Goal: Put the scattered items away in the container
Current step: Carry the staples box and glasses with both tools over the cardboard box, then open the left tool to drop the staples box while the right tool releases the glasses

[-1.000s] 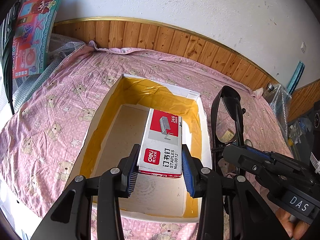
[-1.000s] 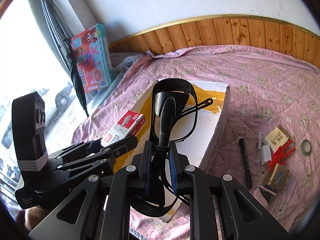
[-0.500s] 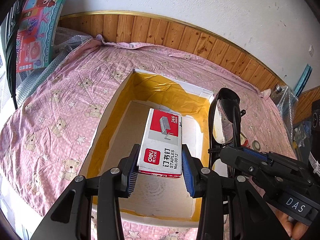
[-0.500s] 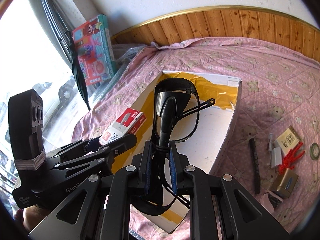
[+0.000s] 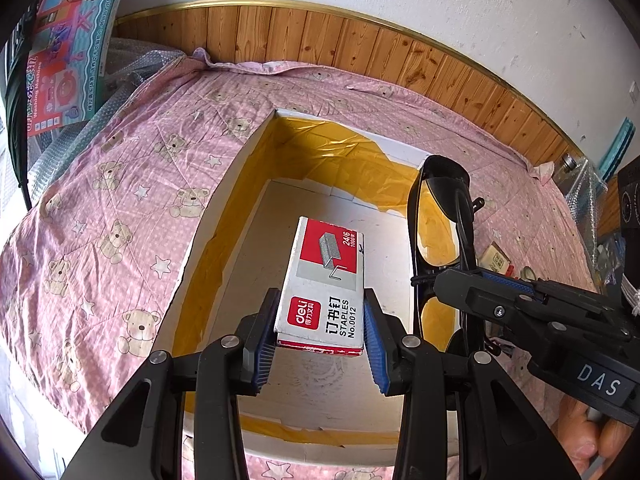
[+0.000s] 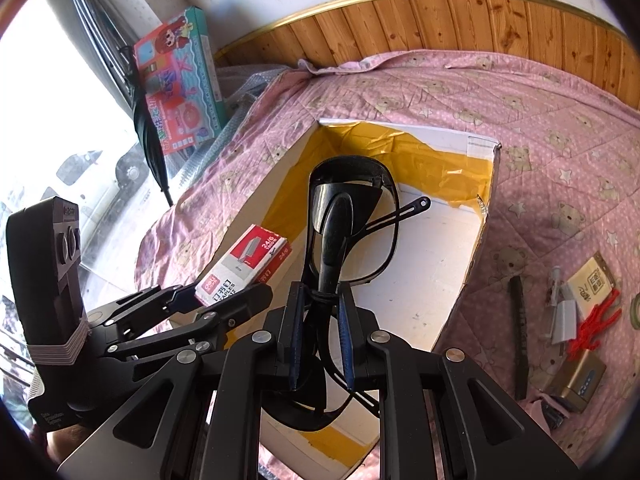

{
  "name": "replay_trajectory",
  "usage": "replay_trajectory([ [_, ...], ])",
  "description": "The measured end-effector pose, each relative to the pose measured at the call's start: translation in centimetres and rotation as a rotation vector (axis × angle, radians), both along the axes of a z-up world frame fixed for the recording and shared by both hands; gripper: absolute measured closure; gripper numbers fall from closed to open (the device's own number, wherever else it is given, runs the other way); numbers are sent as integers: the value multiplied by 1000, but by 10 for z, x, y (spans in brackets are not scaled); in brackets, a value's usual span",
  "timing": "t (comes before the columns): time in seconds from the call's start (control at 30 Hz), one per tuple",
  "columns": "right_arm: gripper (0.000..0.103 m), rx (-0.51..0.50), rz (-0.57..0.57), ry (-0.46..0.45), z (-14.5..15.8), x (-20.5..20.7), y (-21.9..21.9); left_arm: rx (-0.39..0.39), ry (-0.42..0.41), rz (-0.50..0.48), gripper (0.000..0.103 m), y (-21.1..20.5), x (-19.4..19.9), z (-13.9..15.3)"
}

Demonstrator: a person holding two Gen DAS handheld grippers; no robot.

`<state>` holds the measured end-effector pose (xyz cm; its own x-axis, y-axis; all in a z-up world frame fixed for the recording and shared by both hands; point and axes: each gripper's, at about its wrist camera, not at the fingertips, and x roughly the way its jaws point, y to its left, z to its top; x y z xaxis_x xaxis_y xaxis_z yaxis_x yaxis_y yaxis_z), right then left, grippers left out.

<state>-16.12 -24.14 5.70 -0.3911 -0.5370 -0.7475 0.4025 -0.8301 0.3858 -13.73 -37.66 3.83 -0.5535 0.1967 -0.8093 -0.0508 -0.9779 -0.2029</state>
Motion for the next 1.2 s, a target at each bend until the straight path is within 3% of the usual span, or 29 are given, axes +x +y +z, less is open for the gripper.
replay_trajectory([
  [0.77,86,11,-15,-92,-15,-48,1,-24,-12,-34,63,0,-31,-3],
  [1.2,82,22,-43,-106,-25,-58,1,-27,-84,-20,60,1,-49,-22],
])
